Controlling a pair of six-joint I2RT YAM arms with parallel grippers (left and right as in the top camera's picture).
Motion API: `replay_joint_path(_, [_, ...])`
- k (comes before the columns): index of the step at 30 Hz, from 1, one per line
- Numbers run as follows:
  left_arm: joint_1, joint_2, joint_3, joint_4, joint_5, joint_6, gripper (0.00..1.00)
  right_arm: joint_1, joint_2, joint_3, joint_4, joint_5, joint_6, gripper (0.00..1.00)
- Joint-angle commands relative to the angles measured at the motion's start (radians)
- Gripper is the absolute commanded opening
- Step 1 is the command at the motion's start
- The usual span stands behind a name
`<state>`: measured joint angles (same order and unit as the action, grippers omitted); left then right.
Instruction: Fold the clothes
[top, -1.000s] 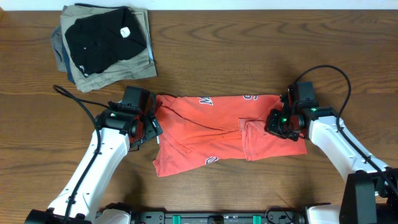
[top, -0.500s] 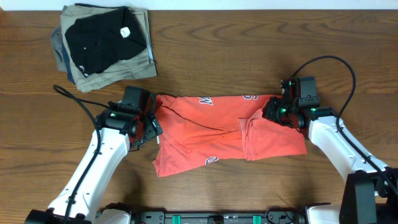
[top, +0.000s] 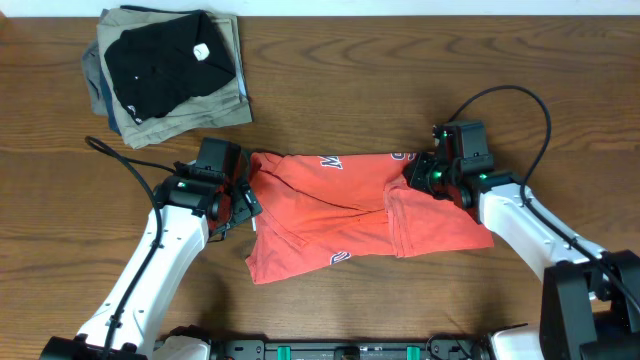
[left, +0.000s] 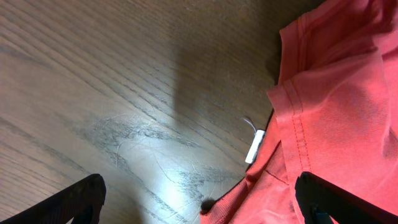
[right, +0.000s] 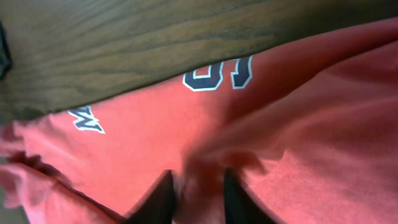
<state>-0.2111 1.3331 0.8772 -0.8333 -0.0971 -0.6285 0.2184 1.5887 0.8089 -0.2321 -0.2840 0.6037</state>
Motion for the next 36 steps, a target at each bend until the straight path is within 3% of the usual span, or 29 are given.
replay_joint_path(1, [0.003,0.006,0.003,-0.003,-0.016,0.002,0.98,0.018,0.013,-0.004,0.009,-0.011,0.008,0.38])
replay_joint_path(7, [0.003,0.006,0.003,-0.003,-0.016,0.002,0.98,-0.007,0.009,0.064,-0.035,-0.091,-0.072,0.57])
replay_joint_path(13, [0.003,0.006,0.003,-0.003,-0.016,0.002,0.98,-0.082,0.005,0.225,-0.267,-0.089,-0.117,0.58])
replay_joint_path(15, [0.003,0.006,0.003,-0.002,-0.016,0.002,0.98,-0.102,0.005,0.251,-0.312,-0.089,-0.132,0.54])
replay_joint_path(24, [0.003,0.006,0.003,0.008,-0.016,0.002,0.98,-0.079,0.072,0.203,-0.325,-0.027,-0.133,0.11])
replay_joint_path(31, [0.003,0.006,0.003,0.006,-0.016,0.002,0.98,0.000,0.251,0.203,-0.223,-0.060,-0.092,0.02])
replay_joint_path(36, [0.003,0.006,0.000,0.005,-0.016,0.002,0.98,0.055,0.337,0.203,-0.126,-0.124,-0.093,0.02])
